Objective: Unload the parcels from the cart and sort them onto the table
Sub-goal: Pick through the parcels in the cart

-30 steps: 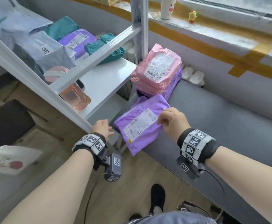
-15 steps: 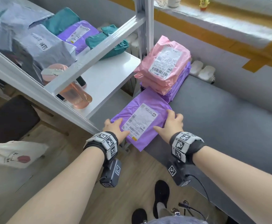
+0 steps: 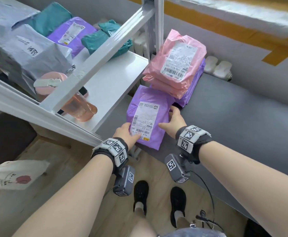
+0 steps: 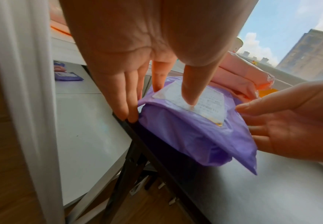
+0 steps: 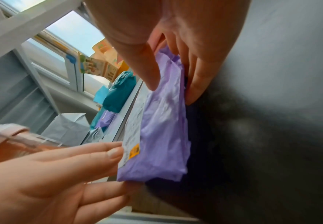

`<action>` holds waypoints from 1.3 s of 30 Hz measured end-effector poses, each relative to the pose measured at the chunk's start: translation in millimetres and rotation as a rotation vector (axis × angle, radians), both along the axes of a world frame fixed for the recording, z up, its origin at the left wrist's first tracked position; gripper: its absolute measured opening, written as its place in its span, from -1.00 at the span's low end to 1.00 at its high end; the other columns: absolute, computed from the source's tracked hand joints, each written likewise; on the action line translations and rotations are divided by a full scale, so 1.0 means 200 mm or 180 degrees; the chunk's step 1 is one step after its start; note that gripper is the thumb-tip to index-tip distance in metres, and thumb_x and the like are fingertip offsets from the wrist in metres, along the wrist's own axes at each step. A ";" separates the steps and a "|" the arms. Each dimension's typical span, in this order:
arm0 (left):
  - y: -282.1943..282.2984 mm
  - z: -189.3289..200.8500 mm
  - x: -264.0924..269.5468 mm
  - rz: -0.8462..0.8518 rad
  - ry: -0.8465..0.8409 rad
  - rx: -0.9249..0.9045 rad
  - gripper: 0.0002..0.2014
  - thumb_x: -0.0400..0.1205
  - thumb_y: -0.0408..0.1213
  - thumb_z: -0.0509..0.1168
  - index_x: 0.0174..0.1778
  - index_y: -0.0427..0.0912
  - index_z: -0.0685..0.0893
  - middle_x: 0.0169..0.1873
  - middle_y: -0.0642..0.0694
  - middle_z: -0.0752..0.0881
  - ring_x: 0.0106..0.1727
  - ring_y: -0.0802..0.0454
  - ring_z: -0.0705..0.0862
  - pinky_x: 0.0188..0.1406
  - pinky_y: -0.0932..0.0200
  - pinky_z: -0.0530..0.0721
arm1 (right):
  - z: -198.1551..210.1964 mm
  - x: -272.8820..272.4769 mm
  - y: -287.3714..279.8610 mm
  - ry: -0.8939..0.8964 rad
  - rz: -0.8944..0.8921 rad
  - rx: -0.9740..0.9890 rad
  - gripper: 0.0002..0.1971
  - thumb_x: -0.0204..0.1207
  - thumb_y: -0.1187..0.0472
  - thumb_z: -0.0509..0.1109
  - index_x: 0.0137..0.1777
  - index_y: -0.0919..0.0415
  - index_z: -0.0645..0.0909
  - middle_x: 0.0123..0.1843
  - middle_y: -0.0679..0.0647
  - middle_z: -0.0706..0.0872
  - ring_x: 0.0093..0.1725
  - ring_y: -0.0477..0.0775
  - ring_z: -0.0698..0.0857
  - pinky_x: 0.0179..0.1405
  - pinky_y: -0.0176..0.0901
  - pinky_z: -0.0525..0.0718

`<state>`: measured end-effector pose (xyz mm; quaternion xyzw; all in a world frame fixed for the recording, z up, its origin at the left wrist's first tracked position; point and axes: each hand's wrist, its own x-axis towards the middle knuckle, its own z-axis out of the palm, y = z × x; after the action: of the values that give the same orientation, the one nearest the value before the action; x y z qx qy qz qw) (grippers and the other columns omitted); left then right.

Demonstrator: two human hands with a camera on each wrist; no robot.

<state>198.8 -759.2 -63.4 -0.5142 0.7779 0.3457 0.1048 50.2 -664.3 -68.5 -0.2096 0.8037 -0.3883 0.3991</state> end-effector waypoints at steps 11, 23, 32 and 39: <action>-0.24 0.01 0.01 -0.0674 -0.0380 -0.0258 -0.27 0.53 0.00 0.37 0.55 -0.18 0.26 0.44 -0.29 0.37 0.39 -0.26 0.49 0.36 -0.07 0.49 | -0.04 0.11 -0.09 0.0182 -0.1042 0.0463 -0.52 0.38 0.43 0.40 0.30 0.31 0.37 -0.13 0.19 0.64 -0.18 0.22 0.71 -0.16 0.13 0.78; -0.24 0.05 0.01 -0.2583 -0.0324 -0.0866 -0.46 0.64 0.00 0.21 0.56 0.17 0.28 0.62 -0.05 0.17 0.60 -0.14 0.17 0.55 -0.06 0.21 | -0.05 0.18 -0.07 0.0463 -0.1671 0.0435 -0.70 0.37 0.42 0.35 0.08 0.21 0.45 -0.11 0.12 0.64 -0.04 0.30 0.75 0.04 0.20 0.72; -0.19 0.14 -0.06 -0.2836 -0.0036 -0.1103 -0.50 0.67 -0.10 0.18 0.57 0.06 0.31 0.60 -0.06 0.25 0.57 -0.13 0.24 0.53 -0.02 0.25 | 0.07 0.25 0.08 0.0883 -0.1620 0.0506 -0.73 0.44 0.38 0.28 0.13 0.20 0.58 0.02 0.15 0.75 -0.06 0.20 0.71 0.13 0.07 0.68; 0.02 0.23 -0.18 -0.3127 0.0232 -0.1007 -0.53 0.66 -0.14 0.20 0.52 -0.05 0.40 0.45 -0.12 0.47 0.46 -0.17 0.43 0.44 -0.08 0.42 | 0.22 0.27 0.34 0.1207 -0.1535 0.0673 -0.78 0.47 0.32 0.28 0.04 0.15 0.69 0.07 0.07 0.75 0.13 0.08 0.68 0.00 -0.33 0.49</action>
<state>162.7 -755.8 -17.3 -0.0853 0.9735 0.1515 0.1485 104.2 -596.0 -24.1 -0.0391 0.9261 -0.3401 0.1583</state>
